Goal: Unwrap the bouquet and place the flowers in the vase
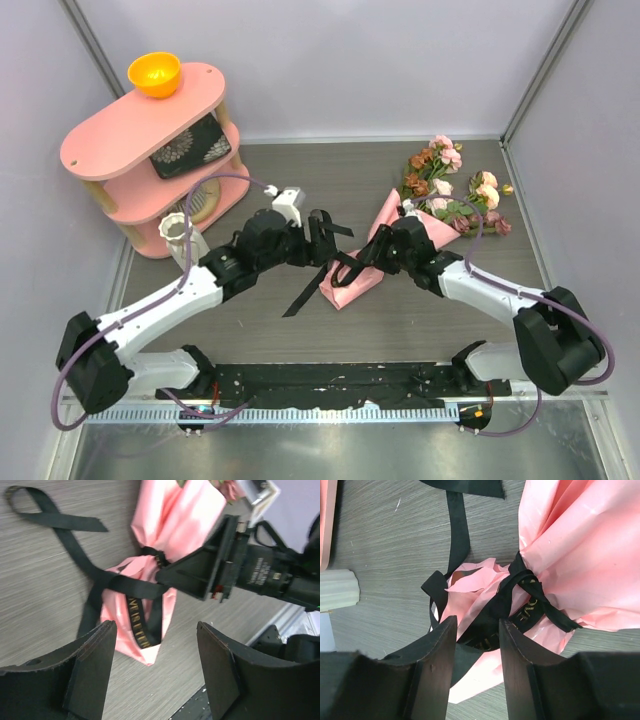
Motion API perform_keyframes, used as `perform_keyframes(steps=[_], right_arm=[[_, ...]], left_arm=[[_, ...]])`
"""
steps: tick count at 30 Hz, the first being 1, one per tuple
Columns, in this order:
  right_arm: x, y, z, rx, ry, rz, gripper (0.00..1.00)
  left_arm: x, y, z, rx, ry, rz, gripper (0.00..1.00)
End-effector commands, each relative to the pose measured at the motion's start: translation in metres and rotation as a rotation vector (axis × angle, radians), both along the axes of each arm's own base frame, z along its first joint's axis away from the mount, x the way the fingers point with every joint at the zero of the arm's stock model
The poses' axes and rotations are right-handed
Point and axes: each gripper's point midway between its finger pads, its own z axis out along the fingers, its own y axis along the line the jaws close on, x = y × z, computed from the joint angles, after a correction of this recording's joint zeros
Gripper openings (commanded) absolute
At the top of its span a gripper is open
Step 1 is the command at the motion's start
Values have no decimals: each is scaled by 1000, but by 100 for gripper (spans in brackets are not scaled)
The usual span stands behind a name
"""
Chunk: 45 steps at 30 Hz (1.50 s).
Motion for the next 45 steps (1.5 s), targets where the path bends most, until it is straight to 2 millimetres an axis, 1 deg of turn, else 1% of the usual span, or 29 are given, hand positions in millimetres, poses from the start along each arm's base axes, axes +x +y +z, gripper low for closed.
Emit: perform_keyframes(steps=[1,3,5,6,7,8,9,10,13,14,15,16,17,18,19,20,23,25,27,28,30,31,33,35,37,38,40,42,45], right_arm=[[4,15,7,66,-18,31,42],[-2,14,2,63,-14,43,41],[-6,14,6,73,-39,66,40],[-11,12,2,68,-41,79,40],[-12,12,9,84,-64,89,40],[-15,12,8,89,-65,92,40],[-21,11,6,90,-63,107,43],[-23,11,11,99,-86,125,45],[-33,5,8,94,-71,124,53],[-29,-5,11,78,-88,72,55],[-31,-12,5,65,-76,40,56],[-31,-20,2,69,-58,-2,56],[-27,-29,8,85,-75,-45,55],[-27,-36,3,90,-61,-80,52],[-25,-40,5,102,-68,-101,51],[-21,-44,8,118,-74,-127,49],[-15,-44,15,121,-86,-131,41],[-12,-44,13,112,-78,-139,38],[-9,-44,5,102,-57,-140,36],[-7,-44,3,98,-61,-140,36],[-2,-46,1,61,-88,-124,36],[0,-46,-3,38,-87,-110,36],[6,-47,-2,-6,-109,-86,36],[8,-50,-7,-67,-123,-55,37],[10,-50,-5,-106,-148,-18,39],[10,-51,-6,-115,-153,-14,39],[13,-51,-1,-126,-178,0,36],[15,-50,4,-141,-202,18,29],[22,-50,8,-167,-221,21,25]], left_arm=[[-4,-36,17,-20,23,-182,65],[-3,-48,21,-20,41,-227,61],[2,-62,6,2,86,-263,57],[4,-70,13,2,84,-300,56],[10,-77,-9,45,134,-305,51],[14,-81,-13,65,149,-310,50],[20,-87,-6,77,149,-324,50],[25,-94,-30,115,203,-333,51],[28,-113,-37,122,247,-400,54],[30,-118,-55,143,280,-406,54],[32,-124,-54,140,272,-418,55],[33,-126,-60,156,275,-424,52],[36,-128,-75,192,288,-420,47],[34,-131,-77,218,290,-424,43],[34,-130,-83,259,283,-423,35],[41,-126,-93,318,273,-383,32],[40,-121,-101,376,266,-368,33],[43,-122,-104,372,254,-360,38],[41,-124,-113,379,280,-374,37],[40,-124,-115,380,288,-374,32],[41,-125,-117,378,286,-372,25],[43,-123,-115,383,277,-363,19],[47,-122,-107,384,246,-354,14],[54,-123,-89,366,186,-331,7],[59,-122,-78,359,158,-315,2],[60,-123,-69,347,140,-313,1],[62,-126,-64,336,131,-314,1],[66,-129,-64,342,132,-314,0],[74,-131,-66,361,143,-312,0]])
